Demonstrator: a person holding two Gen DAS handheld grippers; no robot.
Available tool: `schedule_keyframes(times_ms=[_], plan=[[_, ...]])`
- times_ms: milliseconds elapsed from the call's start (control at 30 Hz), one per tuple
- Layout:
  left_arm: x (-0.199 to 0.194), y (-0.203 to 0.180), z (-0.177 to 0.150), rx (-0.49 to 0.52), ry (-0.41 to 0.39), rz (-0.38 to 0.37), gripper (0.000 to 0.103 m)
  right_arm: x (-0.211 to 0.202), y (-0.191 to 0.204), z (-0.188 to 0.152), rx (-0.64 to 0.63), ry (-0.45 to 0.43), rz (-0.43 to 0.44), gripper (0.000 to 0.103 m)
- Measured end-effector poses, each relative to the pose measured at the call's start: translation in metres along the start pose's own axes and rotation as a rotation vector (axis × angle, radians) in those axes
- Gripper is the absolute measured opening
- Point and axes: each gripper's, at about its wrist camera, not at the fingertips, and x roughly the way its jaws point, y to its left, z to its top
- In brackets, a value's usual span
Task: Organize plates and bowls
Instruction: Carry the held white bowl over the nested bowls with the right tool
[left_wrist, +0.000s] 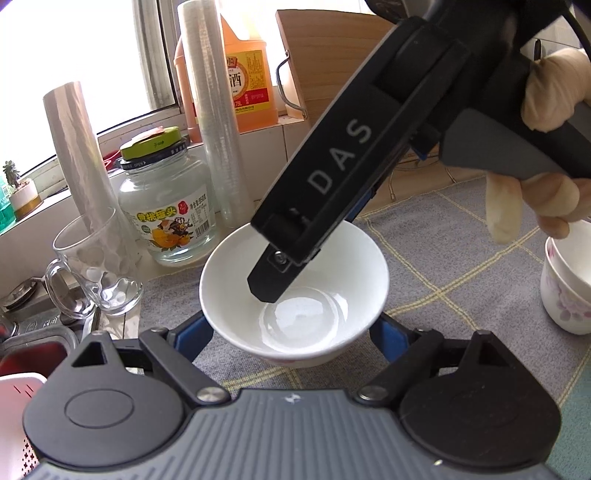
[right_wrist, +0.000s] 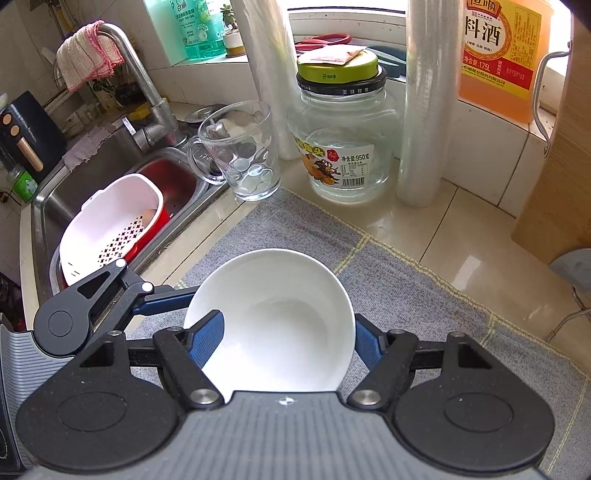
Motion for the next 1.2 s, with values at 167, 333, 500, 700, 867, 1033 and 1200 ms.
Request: schedule_keyframes(times_ms=[167,333,500,700,867,1033,1200], plan=[[-0.012,-0.007,0.004,0.019,0.002,-0.009,0.091,-0.016,0.003,-0.008,0.009,-0.014,0.012,0.079],[-0.025,-0.017,0.007,0.031,0.011,-0.03,0.091,-0.033,0.006,-0.019,0.012,-0.019,0.019,0.08],[-0.038,-0.033,0.008,0.056,0.018,-0.053,0.091,-0.049,0.005,-0.035,0.032,-0.017,0.032,0.08],[-0.054,-0.054,0.011,0.089,0.012,-0.09,0.091,-0.069,0.002,-0.058,0.051,-0.019,0.032,0.083],[-0.064,-0.075,0.015,0.12,0.002,-0.114,0.091,-0.09,-0.001,-0.078,0.069,-0.033,0.017,0.083],[-0.074,-0.095,0.02,0.157,-0.006,-0.143,0.091,-0.112,-0.007,-0.098,0.094,-0.045,0.0,0.083],[-0.079,-0.114,0.028,0.189,-0.013,-0.168,0.091,-0.134,-0.013,-0.115,0.122,-0.06,-0.014,0.083]])
